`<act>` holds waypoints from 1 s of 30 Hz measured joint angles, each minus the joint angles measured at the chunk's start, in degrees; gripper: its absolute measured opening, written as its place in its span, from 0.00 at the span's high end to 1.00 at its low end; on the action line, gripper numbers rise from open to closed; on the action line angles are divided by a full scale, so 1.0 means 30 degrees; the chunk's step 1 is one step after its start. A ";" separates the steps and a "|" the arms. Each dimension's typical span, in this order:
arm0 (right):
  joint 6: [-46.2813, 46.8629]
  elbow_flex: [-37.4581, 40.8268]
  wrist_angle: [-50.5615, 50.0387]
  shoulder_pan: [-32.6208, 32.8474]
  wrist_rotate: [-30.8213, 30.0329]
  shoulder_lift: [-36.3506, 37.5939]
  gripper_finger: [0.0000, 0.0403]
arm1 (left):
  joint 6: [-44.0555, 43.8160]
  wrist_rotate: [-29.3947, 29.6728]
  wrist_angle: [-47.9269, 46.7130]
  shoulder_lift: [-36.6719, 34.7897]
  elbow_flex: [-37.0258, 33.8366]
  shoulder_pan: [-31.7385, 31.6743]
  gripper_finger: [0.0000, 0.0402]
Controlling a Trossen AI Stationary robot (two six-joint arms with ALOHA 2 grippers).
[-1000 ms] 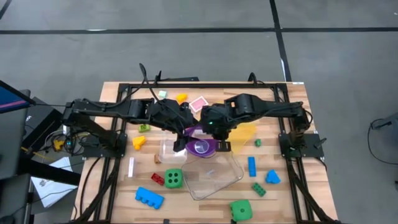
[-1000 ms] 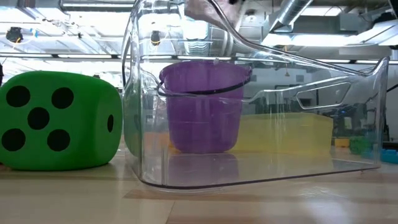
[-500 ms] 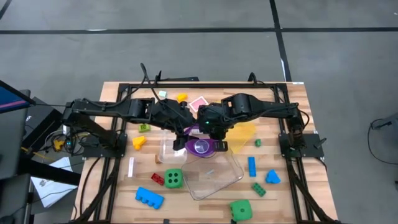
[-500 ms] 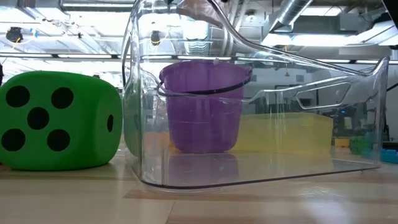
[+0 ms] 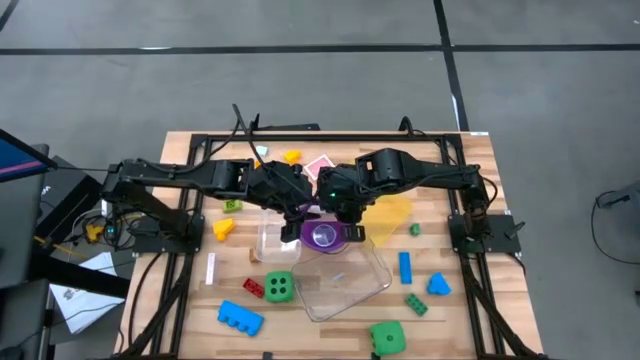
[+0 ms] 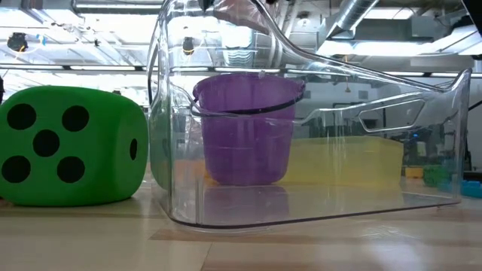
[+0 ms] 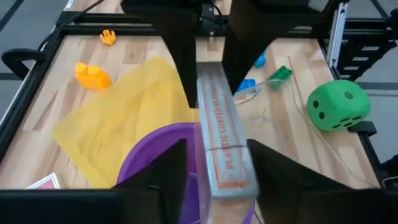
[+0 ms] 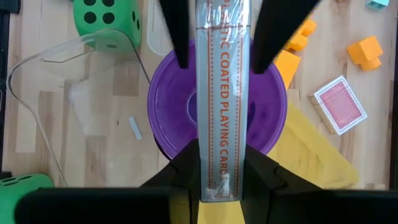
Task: Pick & Place Toys
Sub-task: Put the orange deck of cards into the white bin
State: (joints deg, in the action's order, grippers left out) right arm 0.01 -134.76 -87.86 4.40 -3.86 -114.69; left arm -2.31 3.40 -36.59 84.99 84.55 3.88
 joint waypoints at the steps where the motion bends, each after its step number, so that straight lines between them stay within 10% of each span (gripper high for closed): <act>1: 0.0007 0.0000 -0.0002 0.0000 0.0000 0.0000 0.83 | -0.0043 -0.0002 -0.0014 0.0002 -0.0006 0.0000 0.71; 5: 0.0138 0.0000 -0.0063 -0.0031 0.0022 0.0029 0.83 | -0.0323 0.0042 0.0230 -0.0008 -0.0006 -0.0081 0.85; 30: 0.3426 -0.0025 0.0442 -0.1350 -0.1225 0.4438 0.52 | -0.1711 0.0809 -0.5289 -0.4470 -0.1262 -0.0911 0.85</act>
State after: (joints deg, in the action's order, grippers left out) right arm 10.29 -134.83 -86.54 0.35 -7.53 -101.38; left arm -7.45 5.82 -52.46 71.58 80.76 1.15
